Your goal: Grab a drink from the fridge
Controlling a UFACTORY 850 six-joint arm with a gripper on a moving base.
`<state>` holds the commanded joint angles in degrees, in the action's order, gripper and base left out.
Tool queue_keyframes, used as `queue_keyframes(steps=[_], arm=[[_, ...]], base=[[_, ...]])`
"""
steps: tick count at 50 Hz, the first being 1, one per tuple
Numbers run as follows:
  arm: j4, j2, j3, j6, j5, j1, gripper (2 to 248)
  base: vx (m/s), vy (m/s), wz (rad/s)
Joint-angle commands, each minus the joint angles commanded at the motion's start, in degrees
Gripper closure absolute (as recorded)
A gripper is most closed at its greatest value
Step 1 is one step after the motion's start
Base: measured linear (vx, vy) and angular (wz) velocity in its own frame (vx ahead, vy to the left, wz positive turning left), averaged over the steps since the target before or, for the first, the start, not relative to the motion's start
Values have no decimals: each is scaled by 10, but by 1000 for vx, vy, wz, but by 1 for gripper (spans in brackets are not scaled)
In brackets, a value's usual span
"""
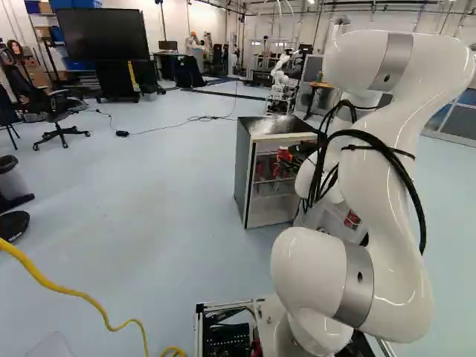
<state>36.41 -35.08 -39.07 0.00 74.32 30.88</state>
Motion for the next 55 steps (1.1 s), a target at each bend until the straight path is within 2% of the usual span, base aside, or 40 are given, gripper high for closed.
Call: queue_keyframes(steps=[35, 55], arm=[[0, 57, 14, 0, 0, -1, 162], [0, 73, -2, 0, 0, -7, 162]], base=[[0, 0, 0], [0, 0, 0]])
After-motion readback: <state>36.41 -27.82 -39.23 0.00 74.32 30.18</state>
